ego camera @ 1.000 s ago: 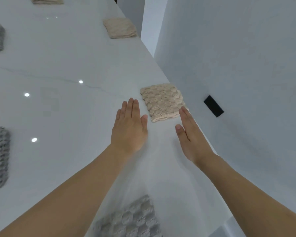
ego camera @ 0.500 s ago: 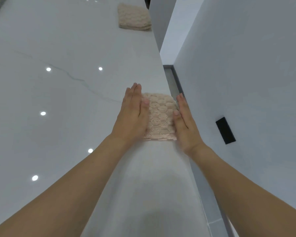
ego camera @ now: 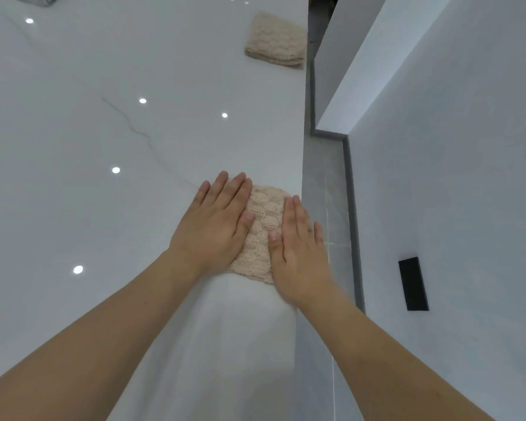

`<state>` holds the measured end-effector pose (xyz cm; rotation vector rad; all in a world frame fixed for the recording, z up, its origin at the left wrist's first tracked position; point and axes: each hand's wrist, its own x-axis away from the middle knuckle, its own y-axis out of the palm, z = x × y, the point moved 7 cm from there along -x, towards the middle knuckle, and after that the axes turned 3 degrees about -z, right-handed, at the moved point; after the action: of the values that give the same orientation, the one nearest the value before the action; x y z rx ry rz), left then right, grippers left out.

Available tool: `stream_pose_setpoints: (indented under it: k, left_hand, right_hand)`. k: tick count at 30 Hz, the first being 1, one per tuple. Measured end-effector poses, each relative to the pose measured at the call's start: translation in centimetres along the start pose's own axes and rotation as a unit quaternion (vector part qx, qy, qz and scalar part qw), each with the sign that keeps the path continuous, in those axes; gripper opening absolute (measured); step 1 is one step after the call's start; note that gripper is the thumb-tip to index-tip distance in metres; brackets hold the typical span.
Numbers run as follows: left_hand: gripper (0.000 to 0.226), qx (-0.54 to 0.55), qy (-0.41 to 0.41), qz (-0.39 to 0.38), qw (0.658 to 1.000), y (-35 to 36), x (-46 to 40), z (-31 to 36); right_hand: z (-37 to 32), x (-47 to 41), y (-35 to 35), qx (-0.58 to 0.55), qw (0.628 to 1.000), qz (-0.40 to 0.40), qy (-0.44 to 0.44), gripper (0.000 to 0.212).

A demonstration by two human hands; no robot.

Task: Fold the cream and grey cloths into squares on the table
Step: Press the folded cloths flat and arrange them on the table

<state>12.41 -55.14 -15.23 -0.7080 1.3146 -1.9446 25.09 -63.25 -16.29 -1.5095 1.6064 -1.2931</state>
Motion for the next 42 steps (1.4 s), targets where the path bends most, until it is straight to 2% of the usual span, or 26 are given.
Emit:
stream_pose_setpoints:
  k: [4,7,8,10,11,13,15,18,22,25,29,31,34,36,39,41,42]
  left_hand:
    - [0.063,-0.012,0.003,0.005,1.000,-0.3,0.3,-0.7]
    - [0.064,-0.047,-0.064,0.043,0.996,-1.1,2.2,-4.1]
    - [0.065,-0.051,-0.104,0.058,0.992,-1.3,3.0,-5.1]
    - [0.066,-0.026,-0.193,0.092,0.976,-1.5,4.3,-5.6]
    - [0.065,0.009,-0.248,0.122,0.961,-1.7,5.1,-5.1]
    - [0.062,0.103,-0.352,0.223,0.903,-2.0,7.1,-2.9]
    - [0.059,0.170,-0.411,0.316,0.838,-2.1,8.6,0.9]
    - [0.058,0.223,-0.439,0.379,0.783,-0.9,8.1,6.3]
    - [0.062,0.242,-0.464,0.395,0.755,0.1,4.9,8.6]
    - [0.064,0.225,-0.481,0.388,0.753,0.5,3.4,8.6]
    - [0.065,0.204,-0.530,0.348,0.746,2.4,3.3,8.0]
    - [0.065,0.168,-0.544,0.303,0.764,3.2,3.4,7.8]
    - [0.066,0.085,-0.534,0.233,0.808,3.7,3.8,7.6]
    - [0.066,0.046,-0.523,0.188,0.830,3.9,4.3,7.6]
    - [0.070,0.023,-0.544,0.114,0.831,3.3,6.5,7.5]
    - [0.071,0.016,-0.553,0.089,0.829,1.5,7.4,7.0]
    - [0.072,0.020,-0.542,0.088,0.835,0.3,6.9,6.7]
  right_hand:
    - [1.6,0.0,-0.4,0.053,0.998,-0.019,0.008,0.064]
    - [7.1,0.3,-0.1,0.121,0.985,-0.100,0.073,0.061]
    - [8.7,0.3,-0.4,0.105,0.985,-0.110,0.080,0.061]
    - [10.0,-0.5,-2.6,-0.005,0.996,-0.060,0.060,0.063]
    - [9.6,-1.1,-4.1,-0.077,0.996,-0.021,0.032,0.062]
    - [6.5,-3.0,-7.1,-0.215,0.975,0.006,-0.064,0.055]
    - [1.7,-5.0,-8.5,-0.296,0.937,-0.056,-0.176,0.050]
    - [-3.9,-6.8,-7.3,-0.281,0.894,-0.181,-0.299,0.048]
    - [-5.3,-8.3,-4.3,-0.215,0.859,-0.263,-0.384,0.046]
    - [-4.5,-9.2,-3.6,-0.196,0.856,-0.287,-0.383,0.047]
    - [-4.1,-9.4,-3.0,-0.110,0.858,-0.249,-0.436,0.051]
    - [-4.3,-9.4,-2.4,-0.044,0.858,-0.219,-0.463,0.056]
    - [-3.7,-9.9,-2.0,0.091,0.852,-0.174,-0.485,0.059]
    - [-2.3,-10.9,-2.4,0.171,0.856,-0.141,-0.467,0.059]
    - [0.0,-12.3,-3.7,0.235,0.866,-0.128,-0.422,0.058]
    - [0.6,-12.7,-5.0,0.236,0.879,-0.113,-0.398,0.059]
    - [0.8,-13.2,-5.9,0.195,0.902,-0.107,-0.371,0.057]
